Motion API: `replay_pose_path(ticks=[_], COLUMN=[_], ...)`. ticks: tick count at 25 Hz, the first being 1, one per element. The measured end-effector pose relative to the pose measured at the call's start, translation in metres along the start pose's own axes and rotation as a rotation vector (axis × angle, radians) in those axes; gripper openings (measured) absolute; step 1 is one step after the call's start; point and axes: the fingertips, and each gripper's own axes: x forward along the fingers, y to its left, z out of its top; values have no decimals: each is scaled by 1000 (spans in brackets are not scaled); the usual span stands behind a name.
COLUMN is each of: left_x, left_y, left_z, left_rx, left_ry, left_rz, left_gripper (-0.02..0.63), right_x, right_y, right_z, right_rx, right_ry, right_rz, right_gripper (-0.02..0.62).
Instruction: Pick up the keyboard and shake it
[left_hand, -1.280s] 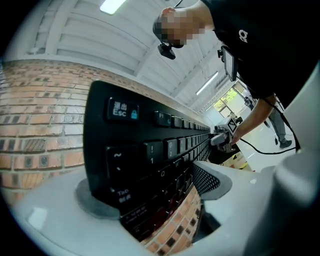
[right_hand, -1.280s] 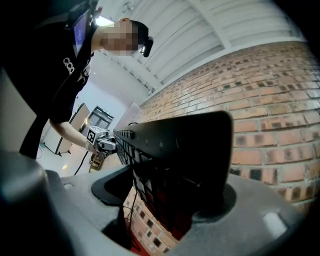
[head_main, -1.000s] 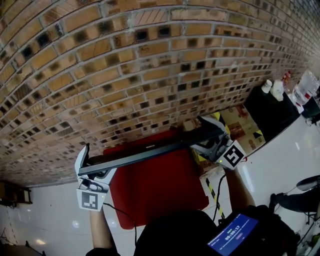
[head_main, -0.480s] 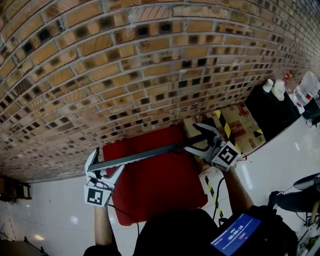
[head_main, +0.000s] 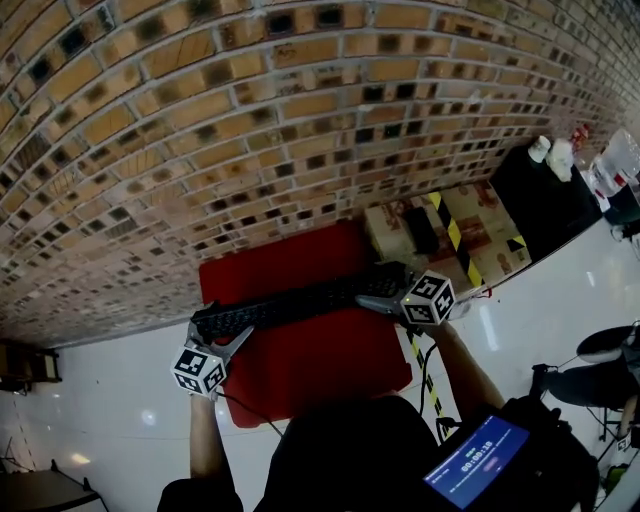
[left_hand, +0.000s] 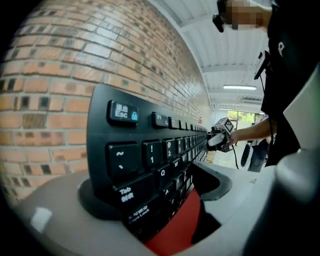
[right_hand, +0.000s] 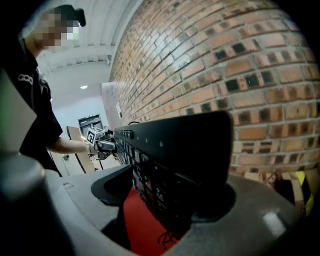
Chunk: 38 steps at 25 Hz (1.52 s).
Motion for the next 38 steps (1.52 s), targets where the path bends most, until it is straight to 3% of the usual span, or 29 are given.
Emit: replay_pose_path(ticks=[9, 16, 24, 38], left_x=[-6, -17, -25, -36], left_y=[-21, -54, -60, -64], left_z=[-128, -202, -238, -270], left_rx=[-372, -577, -661, -702], left_ry=[289, 453, 546, 569], left_rz=[-70, -99, -112, -127], left_gripper=[422, 417, 417, 417], right_x=[26, 27, 33, 39], right_y=[14, 28, 42, 54], right_z=[-122, -201, -240, -268], right_rx=[345, 514, 589, 602], right_ry=[332, 491, 538, 586], right_rz=[78, 133, 141, 118], right_gripper=[341, 341, 341, 350])
